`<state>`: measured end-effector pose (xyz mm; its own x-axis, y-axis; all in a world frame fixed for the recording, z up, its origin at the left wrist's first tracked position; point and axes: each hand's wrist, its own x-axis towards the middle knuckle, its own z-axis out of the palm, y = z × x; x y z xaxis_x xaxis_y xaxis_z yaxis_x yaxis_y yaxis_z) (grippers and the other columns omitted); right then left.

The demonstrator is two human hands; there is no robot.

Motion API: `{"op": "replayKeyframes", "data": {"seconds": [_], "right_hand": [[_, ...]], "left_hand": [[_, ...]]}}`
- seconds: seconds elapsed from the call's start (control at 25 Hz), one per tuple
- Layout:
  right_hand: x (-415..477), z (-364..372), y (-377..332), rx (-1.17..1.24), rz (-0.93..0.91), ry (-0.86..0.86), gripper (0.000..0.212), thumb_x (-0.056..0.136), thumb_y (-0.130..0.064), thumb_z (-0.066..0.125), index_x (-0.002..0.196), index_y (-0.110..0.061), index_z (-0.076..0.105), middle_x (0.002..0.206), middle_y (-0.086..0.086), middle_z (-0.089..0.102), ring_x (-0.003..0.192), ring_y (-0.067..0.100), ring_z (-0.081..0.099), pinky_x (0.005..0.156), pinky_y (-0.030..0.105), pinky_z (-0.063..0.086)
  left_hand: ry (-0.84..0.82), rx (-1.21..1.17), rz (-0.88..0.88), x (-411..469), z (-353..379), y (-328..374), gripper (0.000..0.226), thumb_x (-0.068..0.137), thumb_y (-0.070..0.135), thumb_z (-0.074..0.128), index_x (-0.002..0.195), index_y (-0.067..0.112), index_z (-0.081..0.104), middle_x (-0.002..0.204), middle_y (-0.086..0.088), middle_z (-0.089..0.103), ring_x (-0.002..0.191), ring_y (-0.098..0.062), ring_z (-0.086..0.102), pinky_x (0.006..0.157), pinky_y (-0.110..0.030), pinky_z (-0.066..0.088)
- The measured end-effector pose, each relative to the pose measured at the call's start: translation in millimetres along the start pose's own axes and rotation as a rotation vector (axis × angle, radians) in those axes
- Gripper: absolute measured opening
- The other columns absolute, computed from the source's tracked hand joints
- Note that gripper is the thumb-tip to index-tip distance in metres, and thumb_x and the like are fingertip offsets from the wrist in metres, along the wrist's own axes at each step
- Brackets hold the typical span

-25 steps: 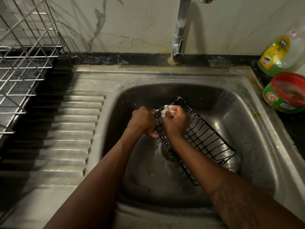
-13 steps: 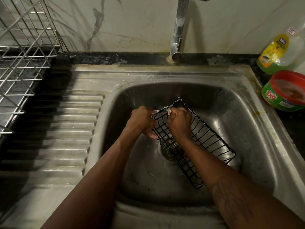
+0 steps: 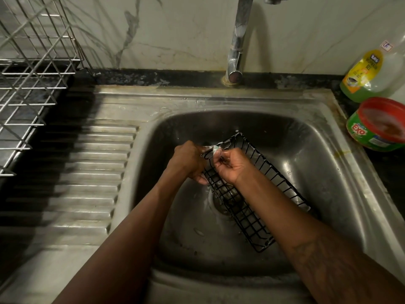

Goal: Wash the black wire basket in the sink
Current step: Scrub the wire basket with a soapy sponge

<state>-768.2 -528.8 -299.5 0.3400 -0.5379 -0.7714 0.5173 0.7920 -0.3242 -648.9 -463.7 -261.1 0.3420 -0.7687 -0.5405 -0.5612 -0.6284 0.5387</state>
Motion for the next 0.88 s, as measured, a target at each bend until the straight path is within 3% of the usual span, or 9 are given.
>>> {"op": "replayKeyframes", "data": {"seconds": [0.08, 0.16, 0.2, 0.28, 0.36, 0.48, 0.68, 0.8, 0.88], "right_hand": [[-4, -2, 3, -0.06, -0.022, 0.004, 0.019, 0.096, 0.014, 0.043, 0.094, 0.005, 0.059, 0.091, 0.016, 0.054, 0.069, 0.013, 0.054, 0.052, 0.016, 0.055], [-9, -2, 14, -0.392, -0.053, -0.009, 0.017, 0.095, 0.009, 0.051, 0.093, -0.002, 0.063, 0.086, 0.01, 0.063, 0.068, 0.011, 0.058, 0.056, 0.018, 0.055], [-9, -3, 23, -0.52, -0.077, 0.016, 0.015, 0.093, 0.006, 0.056, 0.092, -0.006, 0.066, 0.084, 0.009, 0.068, 0.067, 0.012, 0.062, 0.058, 0.021, 0.057], [-5, -4, 33, -0.585, -0.171, 0.12, 0.01, 0.089, 0.004, 0.066, 0.089, -0.006, 0.068, 0.083, 0.012, 0.073, 0.065, 0.016, 0.068, 0.07, 0.031, 0.063], [5, -4, 37, -0.585, -0.203, 0.195, 0.009, 0.087, 0.001, 0.07, 0.091, -0.006, 0.069, 0.082, 0.013, 0.075, 0.07, 0.02, 0.072, 0.08, 0.039, 0.063], [20, -13, 41, -0.74, -0.199, 0.301, 0.019, 0.082, -0.009, 0.077, 0.1, -0.008, 0.071, 0.086, 0.011, 0.077, 0.075, 0.023, 0.075, 0.072, 0.038, 0.063], [19, -15, 42, -0.781, -0.225, 0.377, 0.017, 0.081, -0.014, 0.076, 0.096, -0.008, 0.071, 0.082, 0.009, 0.074, 0.073, 0.023, 0.074, 0.07, 0.038, 0.063], [19, -11, 27, -0.585, -0.355, 0.389, 0.006, 0.087, -0.006, 0.071, 0.09, -0.009, 0.067, 0.08, 0.01, 0.074, 0.068, 0.017, 0.074, 0.058, 0.025, 0.059], [22, -18, 21, -0.636, -0.51, 0.444, 0.011, 0.086, -0.002, 0.073, 0.086, -0.012, 0.068, 0.082, 0.008, 0.074, 0.069, 0.014, 0.073, 0.053, 0.018, 0.056]], "left_hand": [[-0.006, -0.01, -0.02, 2, 1, -2, 0.06, 0.085, 0.011, 0.077, 0.14, 0.02, 0.055, 0.087, 0.002, 0.078, 0.084, -0.012, 0.074, 0.072, -0.023, 0.061], [-0.003, -0.012, 0.014, 1, -1, -1, 0.066, 0.08, 0.013, 0.082, 0.14, 0.025, 0.056, 0.107, 0.003, 0.076, 0.08, -0.005, 0.068, 0.06, -0.011, 0.055], [0.006, -0.001, 0.037, 1, -1, -2, 0.069, 0.079, 0.013, 0.083, 0.141, 0.026, 0.056, 0.119, 0.003, 0.071, 0.086, -0.006, 0.067, 0.065, -0.011, 0.054], [0.037, -0.013, 0.062, 5, 2, -6, 0.057, 0.081, 0.012, 0.079, 0.133, 0.026, 0.062, 0.127, -0.004, 0.067, 0.102, -0.017, 0.07, 0.08, -0.019, 0.058], [0.089, -0.102, 0.035, 5, 4, -9, 0.036, 0.083, 0.011, 0.07, 0.118, 0.021, 0.069, 0.118, -0.014, 0.068, 0.095, -0.031, 0.072, 0.076, -0.038, 0.064], [0.092, -0.075, 0.04, 3, 6, -10, 0.033, 0.084, 0.009, 0.063, 0.115, 0.021, 0.07, 0.115, -0.014, 0.067, 0.093, -0.034, 0.071, 0.074, -0.044, 0.063], [0.003, -0.011, 0.018, 3, 2, -6, 0.07, 0.071, 0.021, 0.089, 0.135, 0.023, 0.062, 0.136, 0.005, 0.062, 0.121, -0.013, 0.06, 0.095, -0.014, 0.048], [-0.013, -0.063, -0.037, 3, 2, -3, 0.051, 0.082, 0.012, 0.079, 0.129, 0.023, 0.063, 0.113, -0.004, 0.075, 0.089, -0.014, 0.074, 0.072, -0.026, 0.062], [-0.004, -0.054, -0.065, -4, 3, 2, 0.047, 0.09, 0.006, 0.066, 0.135, 0.018, 0.058, 0.091, -0.007, 0.078, 0.067, -0.016, 0.075, 0.062, -0.026, 0.062]]}}
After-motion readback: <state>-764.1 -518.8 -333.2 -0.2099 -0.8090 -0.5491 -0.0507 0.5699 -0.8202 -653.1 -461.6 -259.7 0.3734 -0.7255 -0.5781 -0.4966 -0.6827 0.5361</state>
